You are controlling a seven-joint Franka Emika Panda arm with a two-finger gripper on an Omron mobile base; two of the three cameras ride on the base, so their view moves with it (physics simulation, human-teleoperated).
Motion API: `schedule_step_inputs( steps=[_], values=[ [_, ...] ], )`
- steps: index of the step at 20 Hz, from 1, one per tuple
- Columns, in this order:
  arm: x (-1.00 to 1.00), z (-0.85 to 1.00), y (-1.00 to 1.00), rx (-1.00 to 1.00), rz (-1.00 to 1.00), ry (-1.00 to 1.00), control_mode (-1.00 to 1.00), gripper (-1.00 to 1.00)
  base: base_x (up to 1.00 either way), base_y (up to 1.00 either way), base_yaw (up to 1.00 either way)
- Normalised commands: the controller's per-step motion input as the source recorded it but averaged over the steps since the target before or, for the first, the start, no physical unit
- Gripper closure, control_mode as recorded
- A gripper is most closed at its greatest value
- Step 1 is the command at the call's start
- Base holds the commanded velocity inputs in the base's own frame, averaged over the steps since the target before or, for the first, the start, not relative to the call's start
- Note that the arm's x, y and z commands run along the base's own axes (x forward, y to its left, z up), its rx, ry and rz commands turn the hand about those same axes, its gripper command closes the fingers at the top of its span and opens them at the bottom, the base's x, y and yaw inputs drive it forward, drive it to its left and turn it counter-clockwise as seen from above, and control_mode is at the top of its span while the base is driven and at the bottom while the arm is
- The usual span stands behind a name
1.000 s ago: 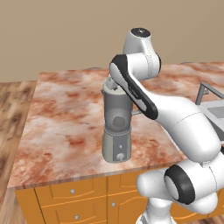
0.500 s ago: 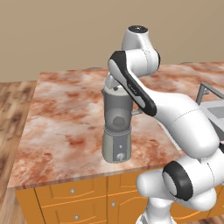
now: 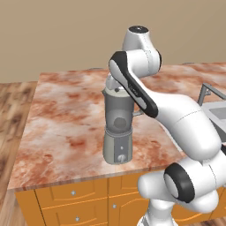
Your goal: Open the blender lid, put the tangerine in the blender, close the lid, and start the blender.
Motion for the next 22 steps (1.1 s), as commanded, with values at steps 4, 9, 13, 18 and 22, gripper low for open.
schedule_step_inputs(
  steps=[4,9,13,18,22],
  values=[
    [0.07,-0.14,0.05,0.00,0.00,0.00,-1.00,1.00,0.00,0.00,0.00],
    [0.00,-0.13,0.07,0.00,0.00,0.00,-1.00,-1.00,0.00,0.00,0.00],
    [0.06,-0.07,0.19,0.00,0.00,0.00,-1.00,-1.00,0.00,0.00,0.00],
    [0.02,-0.09,0.02,0.00,0.01,-0.01,-1.00,-1.00,0.00,0.00,0.00],
    [0.01,-0.02,0.00,0.00,0.01,-0.03,-1.00,-1.00,0.00,0.00,0.00]
  ],
)
